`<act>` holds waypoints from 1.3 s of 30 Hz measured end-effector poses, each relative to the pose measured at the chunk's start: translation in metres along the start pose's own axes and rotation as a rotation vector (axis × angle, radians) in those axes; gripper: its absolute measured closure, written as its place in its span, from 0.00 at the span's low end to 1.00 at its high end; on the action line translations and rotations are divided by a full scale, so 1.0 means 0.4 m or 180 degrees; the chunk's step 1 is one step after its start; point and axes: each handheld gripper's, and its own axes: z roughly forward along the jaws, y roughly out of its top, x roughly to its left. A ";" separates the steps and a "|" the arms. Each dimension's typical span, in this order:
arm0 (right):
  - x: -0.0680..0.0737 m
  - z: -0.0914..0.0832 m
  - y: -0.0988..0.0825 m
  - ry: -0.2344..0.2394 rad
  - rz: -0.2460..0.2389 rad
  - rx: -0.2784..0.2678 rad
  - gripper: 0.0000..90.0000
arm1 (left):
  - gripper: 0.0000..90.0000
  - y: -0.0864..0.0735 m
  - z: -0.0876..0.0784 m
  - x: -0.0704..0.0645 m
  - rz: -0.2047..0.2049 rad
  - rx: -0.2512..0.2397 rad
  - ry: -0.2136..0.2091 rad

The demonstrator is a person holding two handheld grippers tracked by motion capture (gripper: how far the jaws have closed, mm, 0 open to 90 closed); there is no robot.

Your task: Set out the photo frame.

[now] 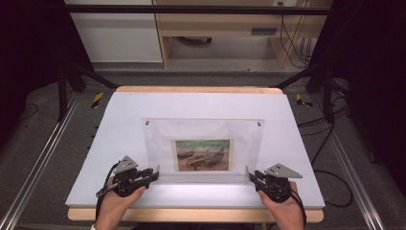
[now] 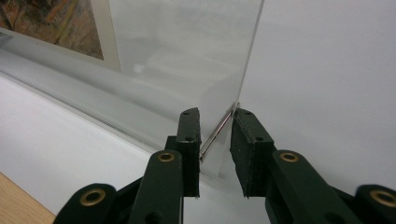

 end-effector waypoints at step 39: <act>0.004 -0.002 -0.013 0.0031 0.0002 0.0062 0.80 | 0.68 -0.003 0.010 -0.009 0.0114 0.0093 0.0046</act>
